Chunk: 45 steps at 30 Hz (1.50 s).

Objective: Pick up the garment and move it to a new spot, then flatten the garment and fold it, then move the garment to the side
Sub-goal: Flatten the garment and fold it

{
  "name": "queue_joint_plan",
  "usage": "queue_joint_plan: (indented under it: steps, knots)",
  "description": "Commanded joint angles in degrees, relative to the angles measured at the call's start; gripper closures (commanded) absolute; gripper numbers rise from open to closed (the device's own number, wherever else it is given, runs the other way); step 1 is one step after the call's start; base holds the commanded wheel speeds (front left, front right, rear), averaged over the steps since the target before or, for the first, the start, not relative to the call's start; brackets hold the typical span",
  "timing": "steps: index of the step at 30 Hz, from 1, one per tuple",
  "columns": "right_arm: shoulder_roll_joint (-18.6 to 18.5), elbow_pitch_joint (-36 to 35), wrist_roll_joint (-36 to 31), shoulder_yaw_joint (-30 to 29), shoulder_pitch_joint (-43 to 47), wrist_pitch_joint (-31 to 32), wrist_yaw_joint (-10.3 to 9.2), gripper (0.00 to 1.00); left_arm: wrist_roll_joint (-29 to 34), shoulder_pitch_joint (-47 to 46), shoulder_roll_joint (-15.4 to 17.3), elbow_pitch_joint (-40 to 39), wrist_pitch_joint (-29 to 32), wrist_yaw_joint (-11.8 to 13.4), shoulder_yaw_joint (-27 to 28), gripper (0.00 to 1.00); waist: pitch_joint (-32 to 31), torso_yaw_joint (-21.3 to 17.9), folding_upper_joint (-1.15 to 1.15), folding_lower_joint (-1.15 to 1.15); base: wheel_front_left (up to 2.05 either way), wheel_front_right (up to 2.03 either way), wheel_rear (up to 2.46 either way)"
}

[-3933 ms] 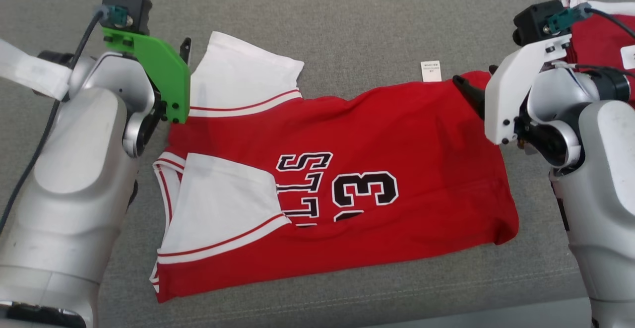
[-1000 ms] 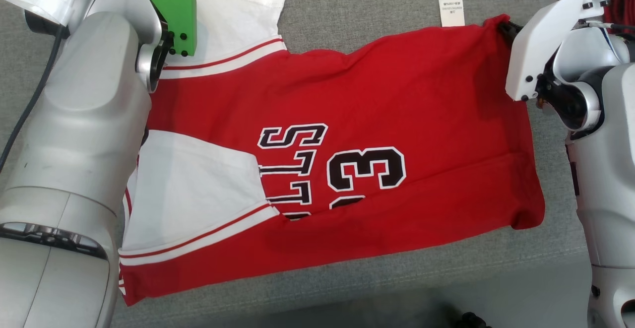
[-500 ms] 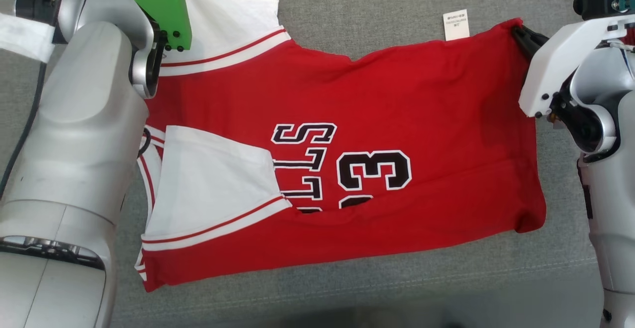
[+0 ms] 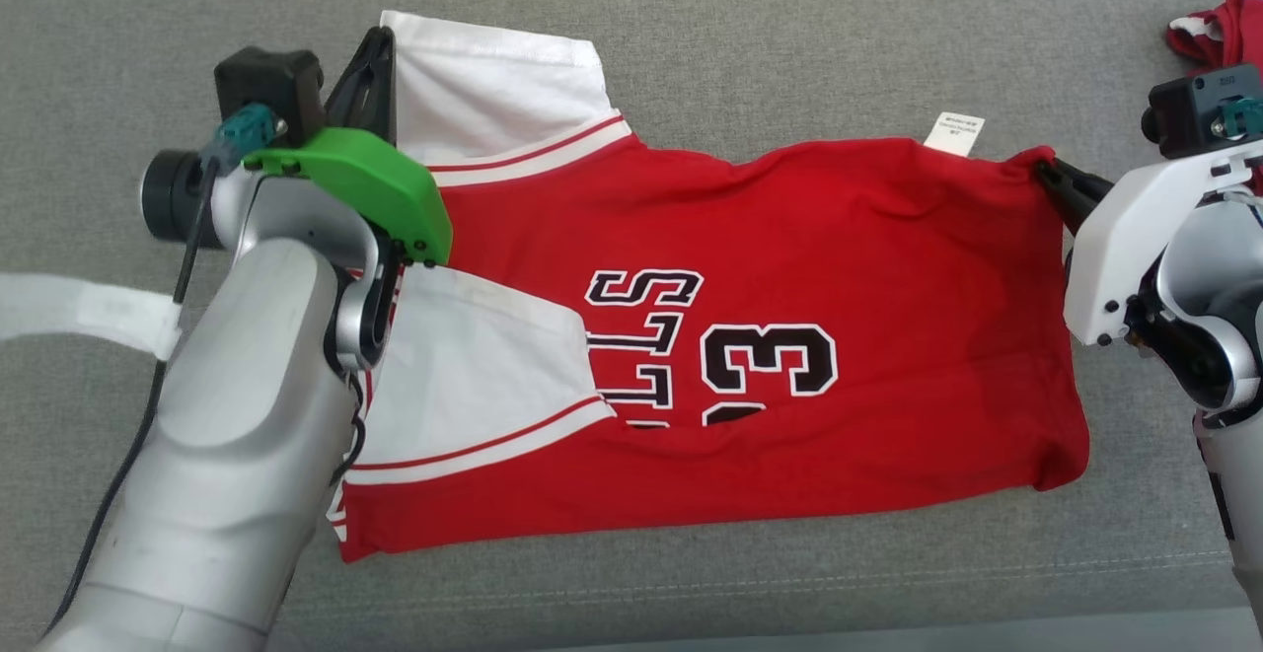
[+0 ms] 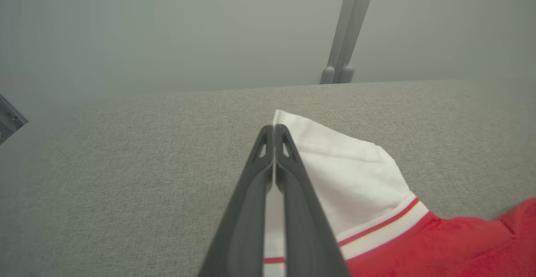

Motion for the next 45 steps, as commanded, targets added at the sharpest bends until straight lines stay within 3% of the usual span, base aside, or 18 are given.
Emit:
queue_joint_plan:
  steps: [1, 8, 18, 32, 45]
  knots:
    - [-1.0, -1.5, 1.0, 0.8, 1.8, -0.3, -0.02, 1.0, -1.0, 4.6, 1.3, -4.5, 0.8, 1.3, 0.3, 1.0, -2.4, 1.4, 0.0, 0.0, 0.0, 0.0, 0.0]
    - [-5.5, -4.3, 2.7, 5.3, 5.2, 0.0, -0.02, 1.0, -1.7, 16.8, 5.3, -19.8, 5.1, 5.9, 0.5, 1.0, -4.3, 2.2, 0.0, 0.0, 0.0, 0.0, 0.0]
    - [-16.6, -5.6, 5.0, 17.4, 5.0, -0.9, -0.04, 1.0, -3.4, 31.9, 9.7, -37.9, 11.8, 12.5, 0.8, 1.0, -5.6, 3.6, 0.0, 0.0, 0.0, 0.0, 0.0]
    - [-31.2, -5.5, 5.1, 37.1, -2.9, -0.1, -0.04, 1.0, -4.8, 37.8, 10.6, -42.6, 14.0, 15.6, 0.8, 1.0, -6.9, 4.1, 0.0, 0.0, 0.0, 0.0, 0.0]
    - [-35.9, -0.2, 4.4, 56.1, -12.4, -3.0, -0.05, 1.0, -7.5, 45.9, 9.6, -44.8, 13.8, 17.5, 0.1, 1.0, -9.4, 5.7, 0.0, 0.0, 0.0, 0.0, 0.0]
